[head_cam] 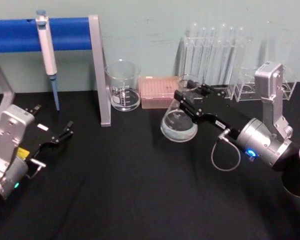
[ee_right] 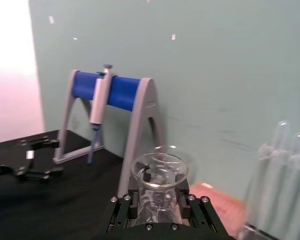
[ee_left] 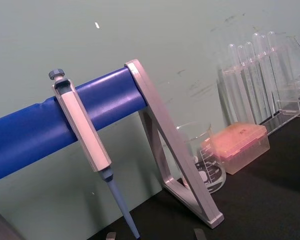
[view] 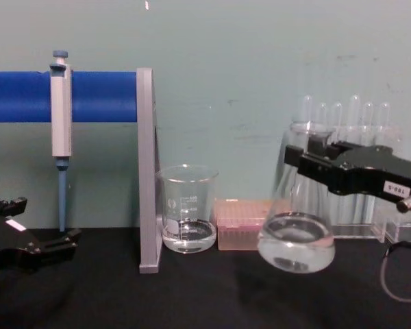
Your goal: Grasp the erlenmeyer flask with one hand, shake it three times, then place it back.
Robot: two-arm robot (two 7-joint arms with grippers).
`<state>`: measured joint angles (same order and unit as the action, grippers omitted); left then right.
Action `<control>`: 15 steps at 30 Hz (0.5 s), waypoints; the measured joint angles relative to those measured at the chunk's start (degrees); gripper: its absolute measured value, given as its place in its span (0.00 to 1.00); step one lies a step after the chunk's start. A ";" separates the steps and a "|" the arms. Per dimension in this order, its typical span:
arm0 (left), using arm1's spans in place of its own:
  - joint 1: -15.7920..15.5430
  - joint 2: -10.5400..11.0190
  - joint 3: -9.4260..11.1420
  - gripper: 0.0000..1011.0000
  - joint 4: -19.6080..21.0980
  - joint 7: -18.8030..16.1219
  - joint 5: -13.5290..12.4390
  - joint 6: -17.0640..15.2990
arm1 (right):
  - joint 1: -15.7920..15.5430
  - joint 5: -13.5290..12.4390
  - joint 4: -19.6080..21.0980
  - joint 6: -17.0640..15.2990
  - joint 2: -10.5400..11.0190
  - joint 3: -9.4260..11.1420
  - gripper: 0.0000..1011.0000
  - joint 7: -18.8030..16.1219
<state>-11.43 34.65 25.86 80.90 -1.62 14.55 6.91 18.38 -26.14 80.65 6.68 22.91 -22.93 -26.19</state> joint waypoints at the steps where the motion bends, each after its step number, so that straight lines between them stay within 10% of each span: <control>1: 0.00 0.00 0.00 0.99 0.00 0.00 0.00 0.00 | -0.54 1.07 0.93 -0.09 -0.18 0.28 0.44 1.61; 15: 0.00 0.00 0.00 0.99 0.00 0.00 0.00 0.00 | -2.62 3.98 2.66 0.40 -1.89 2.49 0.44 4.27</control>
<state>-11.43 34.65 25.86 80.90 -1.62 14.55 6.91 15.76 -22.16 83.32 7.08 21.01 -20.43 -21.92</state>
